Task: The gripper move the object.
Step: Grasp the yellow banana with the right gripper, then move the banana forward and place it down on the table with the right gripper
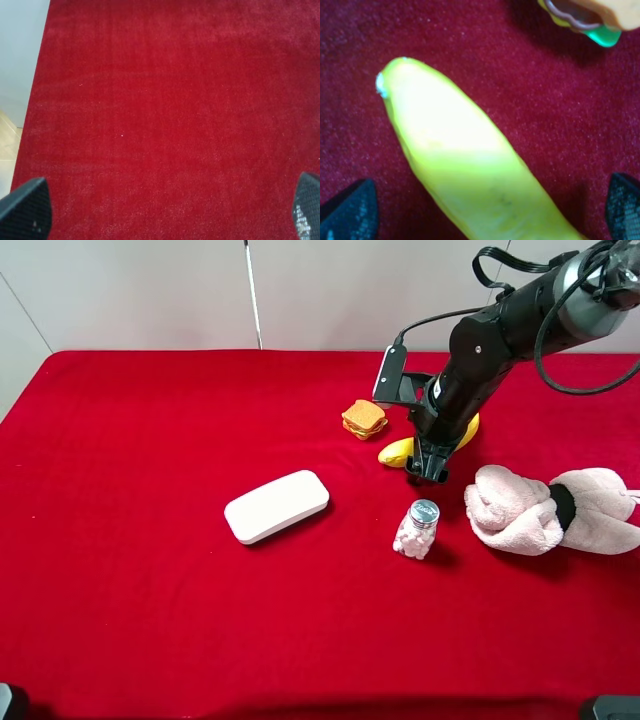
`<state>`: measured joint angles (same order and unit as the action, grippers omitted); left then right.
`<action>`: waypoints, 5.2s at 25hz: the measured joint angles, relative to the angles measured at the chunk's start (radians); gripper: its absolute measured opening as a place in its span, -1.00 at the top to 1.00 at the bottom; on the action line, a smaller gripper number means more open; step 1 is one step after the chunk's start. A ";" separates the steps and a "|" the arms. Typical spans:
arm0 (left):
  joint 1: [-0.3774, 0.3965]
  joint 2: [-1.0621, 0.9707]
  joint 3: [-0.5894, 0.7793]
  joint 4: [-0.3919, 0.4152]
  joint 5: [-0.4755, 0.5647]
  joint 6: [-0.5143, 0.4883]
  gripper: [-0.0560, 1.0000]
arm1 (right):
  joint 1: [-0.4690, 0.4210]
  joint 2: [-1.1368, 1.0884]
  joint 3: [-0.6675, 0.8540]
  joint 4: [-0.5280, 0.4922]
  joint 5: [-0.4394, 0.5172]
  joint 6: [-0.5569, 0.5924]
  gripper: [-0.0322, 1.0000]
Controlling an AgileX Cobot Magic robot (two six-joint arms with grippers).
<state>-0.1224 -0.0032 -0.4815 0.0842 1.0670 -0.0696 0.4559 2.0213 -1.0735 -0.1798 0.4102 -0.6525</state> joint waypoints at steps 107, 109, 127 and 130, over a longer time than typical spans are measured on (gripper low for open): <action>0.000 0.000 0.000 0.000 0.000 0.000 -0.91 | 0.212 -0.280 -0.159 0.274 0.138 0.052 0.41; 0.000 0.000 0.000 0.000 0.000 0.000 -0.91 | 0.236 -0.280 -0.174 0.274 0.146 0.052 0.41; 0.000 0.000 0.000 0.000 0.000 0.000 -0.91 | 0.404 0.104 -0.731 0.280 0.414 0.052 0.41; 0.000 0.000 0.000 0.000 0.000 0.000 -0.91 | 0.415 0.176 -0.840 0.281 0.459 0.052 0.41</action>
<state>-0.1224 -0.0032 -0.4815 0.0842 1.0670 -0.0692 0.8712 2.1978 -1.9135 0.1013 0.8689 -0.6002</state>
